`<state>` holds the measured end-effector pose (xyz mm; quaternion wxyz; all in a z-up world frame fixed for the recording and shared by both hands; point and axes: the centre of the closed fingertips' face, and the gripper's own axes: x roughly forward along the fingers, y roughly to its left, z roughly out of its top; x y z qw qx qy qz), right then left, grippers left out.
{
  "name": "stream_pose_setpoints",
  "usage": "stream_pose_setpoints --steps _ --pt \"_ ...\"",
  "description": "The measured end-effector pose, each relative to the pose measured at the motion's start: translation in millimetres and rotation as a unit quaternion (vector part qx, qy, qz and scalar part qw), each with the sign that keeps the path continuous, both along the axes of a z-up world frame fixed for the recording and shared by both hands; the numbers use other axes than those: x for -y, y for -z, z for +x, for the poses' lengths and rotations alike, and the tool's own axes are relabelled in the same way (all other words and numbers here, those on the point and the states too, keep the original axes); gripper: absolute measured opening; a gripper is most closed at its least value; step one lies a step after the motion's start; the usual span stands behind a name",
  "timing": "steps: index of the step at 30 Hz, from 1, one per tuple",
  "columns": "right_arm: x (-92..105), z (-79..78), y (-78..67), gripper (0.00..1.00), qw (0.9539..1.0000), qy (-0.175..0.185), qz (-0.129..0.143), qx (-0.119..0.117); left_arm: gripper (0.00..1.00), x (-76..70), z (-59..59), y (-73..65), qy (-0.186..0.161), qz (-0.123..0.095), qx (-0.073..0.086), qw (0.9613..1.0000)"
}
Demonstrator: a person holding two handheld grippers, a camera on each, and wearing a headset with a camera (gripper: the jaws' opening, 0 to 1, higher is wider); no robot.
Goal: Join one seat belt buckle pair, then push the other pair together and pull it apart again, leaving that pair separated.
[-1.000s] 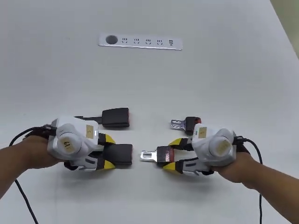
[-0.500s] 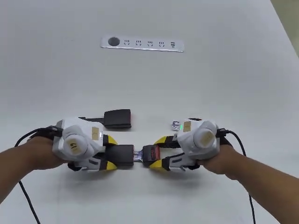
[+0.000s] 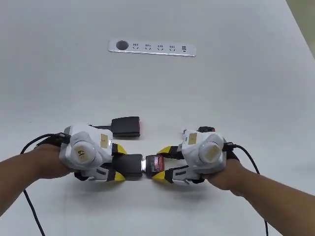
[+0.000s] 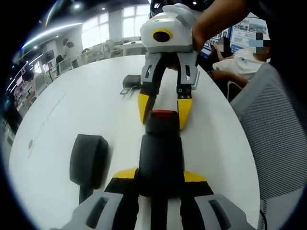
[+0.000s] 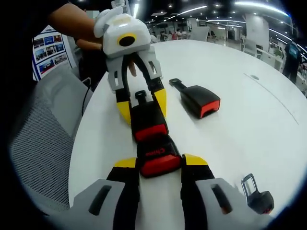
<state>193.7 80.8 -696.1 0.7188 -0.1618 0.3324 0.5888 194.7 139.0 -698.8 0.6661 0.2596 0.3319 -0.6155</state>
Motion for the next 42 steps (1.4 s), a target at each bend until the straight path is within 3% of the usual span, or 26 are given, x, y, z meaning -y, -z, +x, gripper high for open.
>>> stream_pose_setpoints --steps 6,11,12,15,23,25,28,29,33,42 --pt "-1.2 -0.6 0.3 0.31 0.9995 -0.012 -0.027 0.014 0.33 -0.8 -1.1 -1.3 0.012 0.008 0.005 0.9999" --pt "0.0 1.2 1.2 0.31 0.9986 -0.033 -0.041 0.006 0.33 -2.6 -0.1 -0.9 0.016 -0.01 0.003 0.9998" --pt "0.4 1.1 0.3 0.31 0.9987 -0.032 -0.036 -0.014 0.33 -2.7 -0.3 -2.8 0.017 -0.013 0.0 0.9998" --pt "0.2 2.9 0.0 0.3 0.9978 -0.045 -0.045 -0.017 0.33 -1.9 -0.3 -4.9 0.018 -0.015 -0.008 0.9997" --pt "4.6 1.0 -4.5 0.3 0.9984 -0.043 -0.024 -0.026 0.33 -2.7 -2.1 -7.7 0.014 -0.02 -0.004 0.9997" --pt "3.1 0.4 -5.8 0.3 0.9983 -0.047 -0.026 -0.024 0.33 -3.3 -1.8 -8.6 0.009 -0.025 -0.012 0.9996" --pt "3.5 0.4 -4.8 0.3 0.9984 -0.049 -0.024 -0.016 0.33 -3.6 -2.0 -10.4 0.008 -0.029 -0.022 0.9993" --pt "3.4 -0.6 -5.0 0.3 0.9985 -0.048 -0.023 -0.013 0.33 -3.8 -3.6 -10.1 0.014 -0.032 -0.013 0.9993" --pt "3.6 -2.3 -4.9 0.3 0.9986 -0.047 -0.021 0.007 0.33 -3.9 -3.2 -11.3 0.014 -0.033 -0.018 0.9992" --pt "2.9 -2.2 -7.1 0.31 0.9988 -0.045 -0.014 0.012 0.33 -3.2 -4.4 -13.9 0.013 -0.033 -0.022 0.9991"
